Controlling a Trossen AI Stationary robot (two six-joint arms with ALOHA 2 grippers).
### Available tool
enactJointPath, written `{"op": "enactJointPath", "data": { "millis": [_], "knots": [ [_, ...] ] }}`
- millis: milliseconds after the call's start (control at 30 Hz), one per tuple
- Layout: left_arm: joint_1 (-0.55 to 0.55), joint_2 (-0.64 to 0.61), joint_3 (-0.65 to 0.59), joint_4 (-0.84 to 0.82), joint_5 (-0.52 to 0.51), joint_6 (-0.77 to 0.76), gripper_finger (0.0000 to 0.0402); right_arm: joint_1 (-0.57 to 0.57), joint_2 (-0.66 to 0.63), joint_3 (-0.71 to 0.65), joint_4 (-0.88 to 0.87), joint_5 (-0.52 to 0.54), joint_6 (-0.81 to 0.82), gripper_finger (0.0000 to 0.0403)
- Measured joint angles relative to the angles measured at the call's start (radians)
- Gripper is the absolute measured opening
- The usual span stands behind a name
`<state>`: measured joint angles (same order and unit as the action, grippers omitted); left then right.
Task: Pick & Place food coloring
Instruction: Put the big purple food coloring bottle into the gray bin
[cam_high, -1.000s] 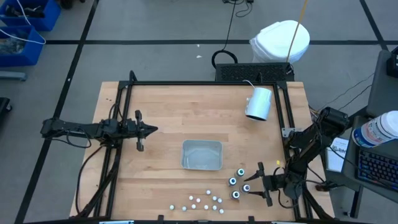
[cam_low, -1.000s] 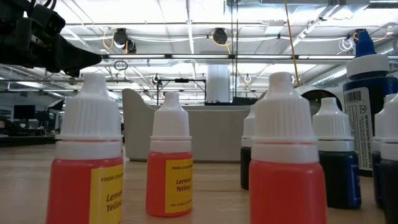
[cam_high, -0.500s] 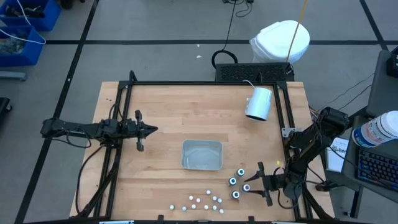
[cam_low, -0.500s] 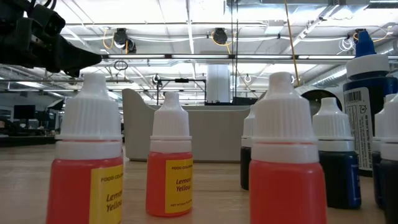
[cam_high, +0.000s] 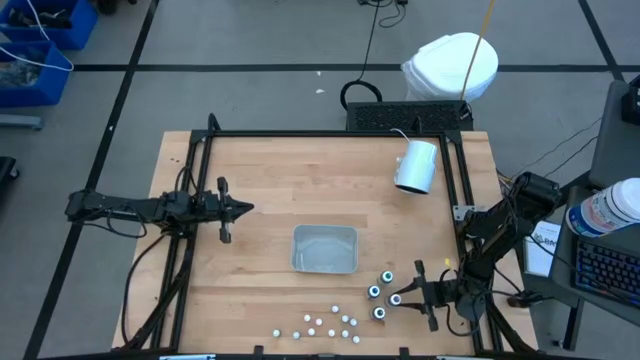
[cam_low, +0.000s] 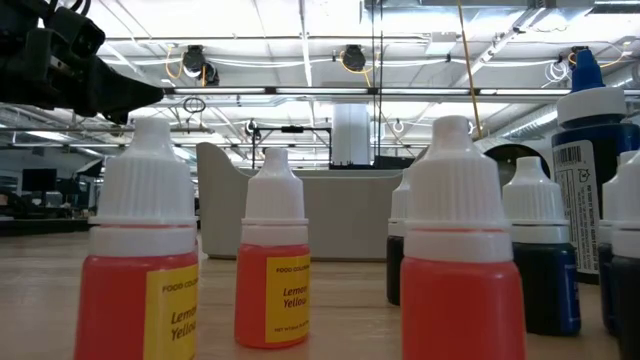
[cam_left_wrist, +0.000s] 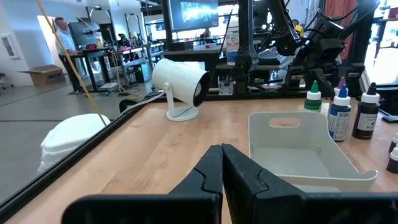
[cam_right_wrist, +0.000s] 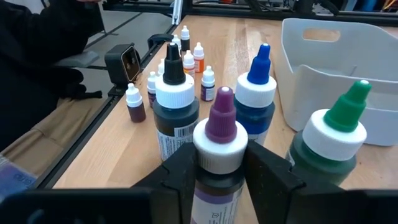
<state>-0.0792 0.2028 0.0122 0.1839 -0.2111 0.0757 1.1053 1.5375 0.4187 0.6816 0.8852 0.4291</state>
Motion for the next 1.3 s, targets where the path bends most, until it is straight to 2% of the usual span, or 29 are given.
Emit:
{"op": "enactJointPath", "data": {
  "millis": [567, 900, 1133, 1300],
  "knots": [
    [0.0, 0.0, 0.0, 0.0, 0.0, 0.013, 0.001, 0.002, -0.024, 0.0, 0.119, 0.004, -0.162, 0.0107],
    [0.0, 0.0, 0.0, 0.0, 0.0, 0.017, 0.001, 0.002, -0.187, 0.0, 0.014, 0.011, -0.266, 0.0106],
    [0.0, 0.0, 0.0, 0.0, 0.0, 0.013, 0.001, 0.003, -0.319, 0.0, 0.005, 0.049, -0.429, 0.0106],
    [0.0, 0.0, 0.0, -0.003, 0.0, 0.013, 0.001, 0.0, -0.393, 0.056, -0.044, 0.143, -0.568, 0.0106]
  ]
}}
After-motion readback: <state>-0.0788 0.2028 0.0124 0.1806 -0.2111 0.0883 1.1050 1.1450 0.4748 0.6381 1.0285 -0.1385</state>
